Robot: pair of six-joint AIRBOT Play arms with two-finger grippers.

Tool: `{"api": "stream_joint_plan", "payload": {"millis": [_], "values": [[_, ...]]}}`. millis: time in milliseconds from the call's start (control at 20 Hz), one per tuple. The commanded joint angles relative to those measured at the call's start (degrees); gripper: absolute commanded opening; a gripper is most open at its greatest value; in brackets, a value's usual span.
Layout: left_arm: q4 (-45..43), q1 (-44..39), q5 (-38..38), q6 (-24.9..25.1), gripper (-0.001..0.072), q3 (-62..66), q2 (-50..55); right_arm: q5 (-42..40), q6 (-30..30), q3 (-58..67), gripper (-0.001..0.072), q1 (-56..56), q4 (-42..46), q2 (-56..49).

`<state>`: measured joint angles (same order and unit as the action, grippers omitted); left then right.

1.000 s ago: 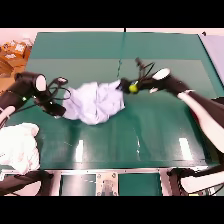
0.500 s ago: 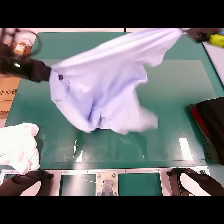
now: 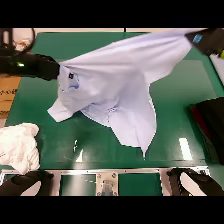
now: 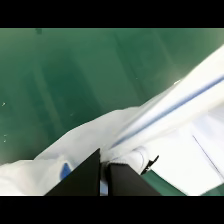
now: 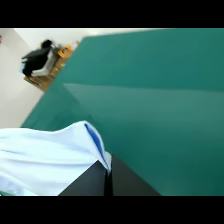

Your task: Fold the shirts.

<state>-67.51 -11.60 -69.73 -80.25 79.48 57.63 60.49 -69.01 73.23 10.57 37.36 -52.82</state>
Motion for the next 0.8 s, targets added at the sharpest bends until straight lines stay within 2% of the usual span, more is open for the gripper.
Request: {"api": "stream_joint_plan", "payload": {"millis": [0,250,350,400,450,500,550,600,700,750], "values": [[1.6,0.0,9.8,3.0,0.0024,-5.1,5.5,-5.0,0.7,-7.7,0.0015,-0.8,0.6,-3.7],[1.1,0.0,22.3,5.2,0.0025,-5.2,25.2,-12.5,0.7,-11.3,0.0015,-6.5,0.6,-19.2],[1.1,0.0,24.2,5.4,0.0027,-3.5,31.7,-16.7,0.4,-11.1,0.0041,-7.4,0.5,-24.4],[0.4,0.2,22.9,5.6,0.0205,-2.1,33.7,-17.2,0.4,-10.6,0.0206,-6.9,0.6,-26.2],[0.1,0.6,21.8,5.5,0.056,-0.8,34.6,-16.9,-0.8,-10.1,0.0304,-5.7,0.6,-26.9],[0.1,1.6,20.6,5.5,0.0614,0.7,34.8,-15.3,-1.8,-9.4,0.0304,-3.6,0.6,-26.8],[-0.2,3.1,18.1,5.8,0.0617,2.8,34.7,-12.3,-2.6,-8.3,0.0301,-1.0,0.6,-26.7],[-0.9,5.0,13.9,5.8,0.0619,5.8,34.7,-8.1,-3.1,-7.3,0.0257,2.4,0.6,-26.1],[-1.4,9.6,3.8,7.6,0.0618,11.1,34.8,0.3,-3.9,-7.5,0.0072,9.2,1.0,-24.4],[-1.3,12.0,-1.0,8.9,0.0619,12.3,34.8,3.4,-4.1,-8.8,0.007,11.8,1.8,-23.2]]}}
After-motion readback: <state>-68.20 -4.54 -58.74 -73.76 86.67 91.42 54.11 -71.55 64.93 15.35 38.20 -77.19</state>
